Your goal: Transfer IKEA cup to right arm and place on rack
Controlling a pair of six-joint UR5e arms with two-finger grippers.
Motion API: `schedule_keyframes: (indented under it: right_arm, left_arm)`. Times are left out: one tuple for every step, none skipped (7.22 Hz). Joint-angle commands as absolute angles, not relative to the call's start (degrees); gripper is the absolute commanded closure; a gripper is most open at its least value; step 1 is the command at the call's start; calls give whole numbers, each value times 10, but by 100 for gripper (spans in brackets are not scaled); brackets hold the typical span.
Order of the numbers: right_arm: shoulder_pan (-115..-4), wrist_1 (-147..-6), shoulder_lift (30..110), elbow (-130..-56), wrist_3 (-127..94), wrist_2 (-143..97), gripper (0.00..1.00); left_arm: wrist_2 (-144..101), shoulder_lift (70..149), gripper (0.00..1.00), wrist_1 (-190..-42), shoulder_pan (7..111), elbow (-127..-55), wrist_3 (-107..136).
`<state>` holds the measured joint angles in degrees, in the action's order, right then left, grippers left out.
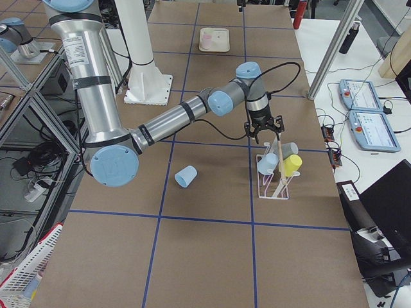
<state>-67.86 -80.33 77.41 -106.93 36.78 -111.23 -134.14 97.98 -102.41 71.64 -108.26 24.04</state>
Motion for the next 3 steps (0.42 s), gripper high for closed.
schedule_keyframes:
  right_arm:
    - [-686, -648, 770, -1069, -4, -1159, 11]
    - [-687, -603, 769, -1070, -68, -1160, 5]
    - [-687, -601, 762, -1070, -76, -1159, 3]
  left_arm:
    - [-1335, 983, 0, -1029, 716, -1084, 238]
    - [-1314, 986, 0, -1032, 717, -1089, 236]
    - [-1277, 992, 0, -1061, 716, -1082, 234]
